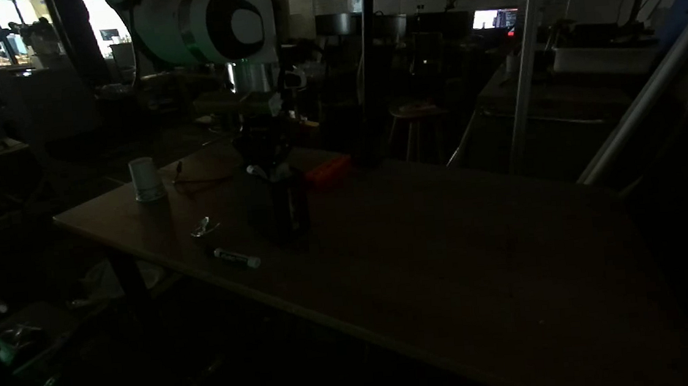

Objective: Put the white towel in the black basket.

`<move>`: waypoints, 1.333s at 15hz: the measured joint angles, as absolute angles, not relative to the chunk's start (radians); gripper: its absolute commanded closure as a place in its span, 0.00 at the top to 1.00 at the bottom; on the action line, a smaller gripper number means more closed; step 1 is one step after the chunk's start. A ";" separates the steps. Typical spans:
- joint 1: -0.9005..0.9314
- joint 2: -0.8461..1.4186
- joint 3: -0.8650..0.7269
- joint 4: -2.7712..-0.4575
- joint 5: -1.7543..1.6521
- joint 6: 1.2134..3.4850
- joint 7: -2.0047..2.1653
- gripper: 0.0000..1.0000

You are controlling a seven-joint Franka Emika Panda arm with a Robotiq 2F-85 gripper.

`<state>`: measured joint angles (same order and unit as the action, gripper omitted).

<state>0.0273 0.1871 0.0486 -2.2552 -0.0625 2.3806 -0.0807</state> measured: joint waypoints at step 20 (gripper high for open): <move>0.028 0.281 0.047 -2.254 -0.063 2.418 0.026 0.00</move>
